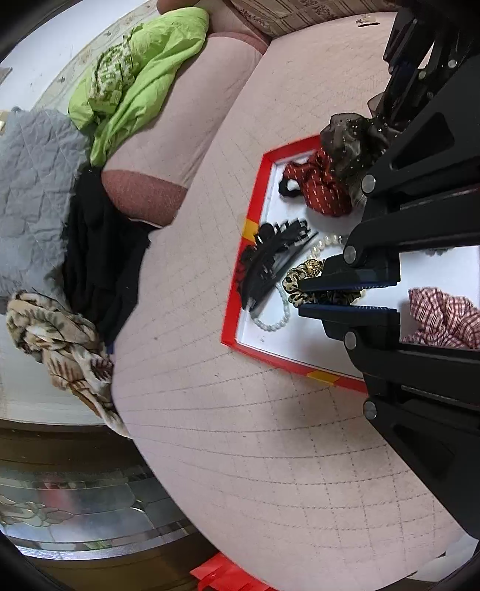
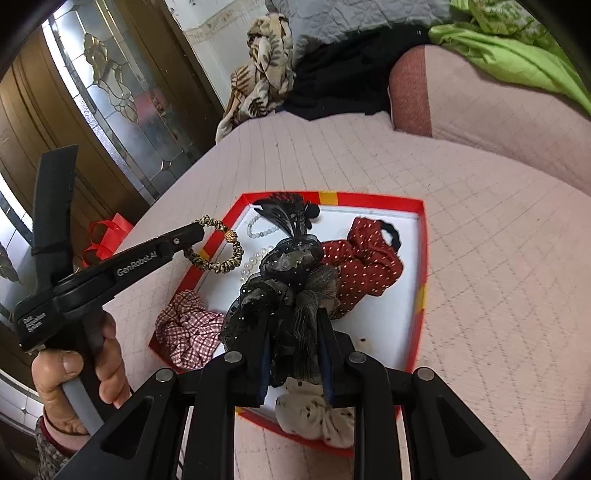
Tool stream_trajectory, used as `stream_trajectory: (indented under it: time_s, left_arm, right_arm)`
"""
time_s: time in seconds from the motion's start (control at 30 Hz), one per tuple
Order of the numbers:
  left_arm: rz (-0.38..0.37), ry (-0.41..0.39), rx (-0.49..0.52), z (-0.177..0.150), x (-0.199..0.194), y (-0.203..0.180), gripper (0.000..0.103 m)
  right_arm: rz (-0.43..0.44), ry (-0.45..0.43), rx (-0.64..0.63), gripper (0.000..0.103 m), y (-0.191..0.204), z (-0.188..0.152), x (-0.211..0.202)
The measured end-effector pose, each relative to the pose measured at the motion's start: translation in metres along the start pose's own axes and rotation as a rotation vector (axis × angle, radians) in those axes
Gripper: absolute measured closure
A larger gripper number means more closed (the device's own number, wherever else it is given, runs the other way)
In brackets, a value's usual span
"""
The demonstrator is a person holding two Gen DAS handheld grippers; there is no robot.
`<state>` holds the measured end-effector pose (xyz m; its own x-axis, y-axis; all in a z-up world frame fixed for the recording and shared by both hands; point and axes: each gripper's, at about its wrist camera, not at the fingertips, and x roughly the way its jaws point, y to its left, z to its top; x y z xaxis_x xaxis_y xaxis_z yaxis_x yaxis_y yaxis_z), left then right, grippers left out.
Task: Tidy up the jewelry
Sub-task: 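Carry the leopard bracelet and black sheer scrunchie over the tray and lower them, then open both tools to release the bracelet and scrunchie into the tray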
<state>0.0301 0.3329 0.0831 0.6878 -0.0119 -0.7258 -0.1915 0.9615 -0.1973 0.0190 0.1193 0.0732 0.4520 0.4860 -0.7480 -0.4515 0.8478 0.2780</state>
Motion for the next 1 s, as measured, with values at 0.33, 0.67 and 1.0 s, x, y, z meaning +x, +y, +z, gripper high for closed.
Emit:
stream_trajectory:
  time_s: [0.33, 0.67, 1.0]
  left_arm:
    - [0.104, 0.097, -0.023, -0.007, 0.042, 0.02, 0.097]
    - [0.231, 0.101, 0.066, -0.016, 0.055, 0.008, 0.097]
    - [0.268, 0.072, 0.09, -0.015, 0.052, 0.001, 0.095]
  right_arm:
    - [-0.032, 0.058, 0.007, 0.079, -0.007, -0.004, 0.036]
    - [-0.048, 0.082, -0.031, 0.078, 0.0, -0.01, 0.048]
    - [-0.077, 0.087, -0.038, 0.073, -0.004, -0.011, 0.055]
